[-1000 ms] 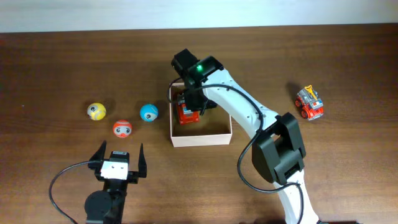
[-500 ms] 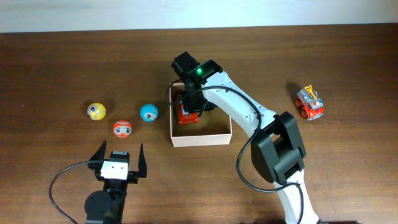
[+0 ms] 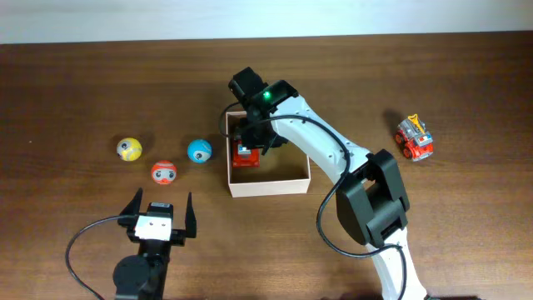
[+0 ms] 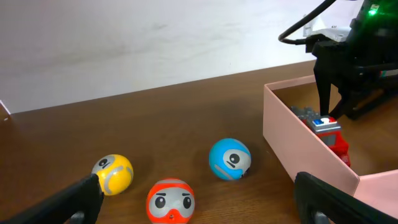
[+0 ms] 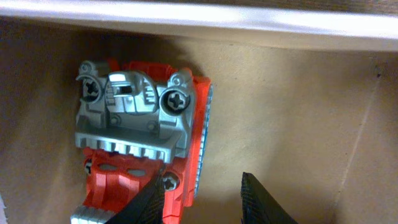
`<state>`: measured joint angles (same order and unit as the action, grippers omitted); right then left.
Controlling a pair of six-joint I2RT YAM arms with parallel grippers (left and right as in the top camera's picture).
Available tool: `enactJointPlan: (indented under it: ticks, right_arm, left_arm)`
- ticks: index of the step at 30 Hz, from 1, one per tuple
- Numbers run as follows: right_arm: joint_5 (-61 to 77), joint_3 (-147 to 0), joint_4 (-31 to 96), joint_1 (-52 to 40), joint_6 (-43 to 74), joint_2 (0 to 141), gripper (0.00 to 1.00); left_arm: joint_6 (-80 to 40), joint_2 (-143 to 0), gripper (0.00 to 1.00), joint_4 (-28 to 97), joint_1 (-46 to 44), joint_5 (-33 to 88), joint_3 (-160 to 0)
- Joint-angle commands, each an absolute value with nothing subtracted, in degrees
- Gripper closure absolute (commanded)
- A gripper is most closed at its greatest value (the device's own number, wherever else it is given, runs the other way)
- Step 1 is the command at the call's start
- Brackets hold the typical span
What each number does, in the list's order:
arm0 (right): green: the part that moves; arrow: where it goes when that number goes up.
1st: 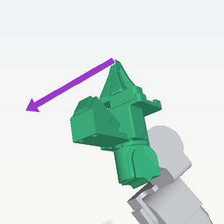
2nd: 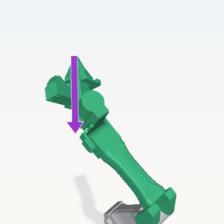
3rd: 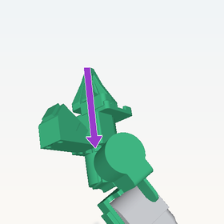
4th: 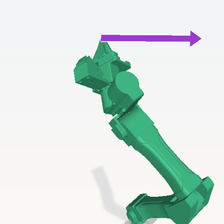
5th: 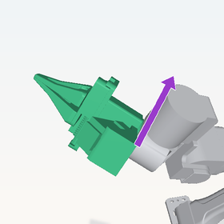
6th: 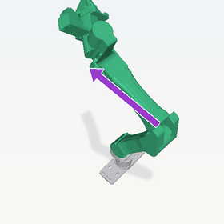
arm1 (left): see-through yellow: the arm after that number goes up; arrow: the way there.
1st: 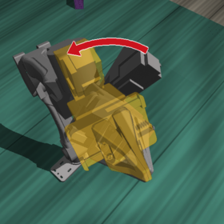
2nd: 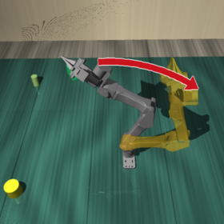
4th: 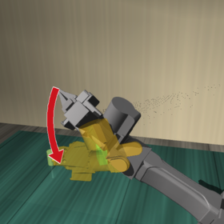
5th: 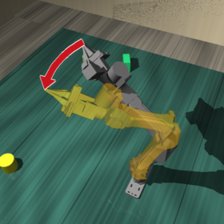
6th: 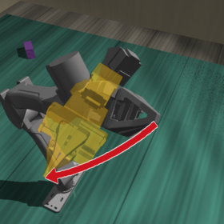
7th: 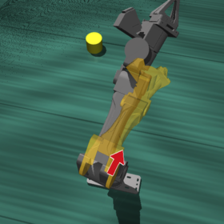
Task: Pack container
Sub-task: 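Lower the fire truck into the box and open the right gripper, then raise the right gripper and move it right to the ladder truck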
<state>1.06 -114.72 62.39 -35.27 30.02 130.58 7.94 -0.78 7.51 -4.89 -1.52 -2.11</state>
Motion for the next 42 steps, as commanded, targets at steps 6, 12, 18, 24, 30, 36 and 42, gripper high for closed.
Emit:
enactJointPlan:
  ticks: [6,12,18,24,30,36,42]
  right_arm:
    - [-3.3,-114.4,61.9,-33.2,28.7,130.8,0.64]
    - [-3.3,-114.4,63.0,-30.9,28.8,130.8,0.64]
    - [-3.3,-114.4,63.6,-29.1,28.8,130.8,0.64]
    - [-3.3,-114.4,64.2,-27.8,29.0,130.8,0.64]
    - [-3.3,-114.4,64.4,-26.2,29.0,130.8,0.65]
    - [-3.3,-114.4,64.7,-24.9,29.0,130.8,0.65]
    - [-3.2,-114.4,64.7,-24.3,29.0,130.8,0.65]
  left_arm:
    - [8.7,-0.3,0.01,7.4,-4.6,-0.9,-1.8]
    - [8.7,-0.3,0.01,7.4,-4.6,-0.9,-1.8]
    - [8.7,-0.3,0.01,7.4,-4.6,-0.9,-1.8]
    - [8.7,-0.3,0.01,7.4,-4.6,-0.9,-1.8]
    - [8.7,-0.3,0.01,7.4,-4.6,-0.9,-1.8]
    - [8.7,-0.3,0.01,7.4,-4.6,-0.9,-1.8]
    - [8.7,-0.3,0.01,7.4,-4.6,-0.9,-1.8]
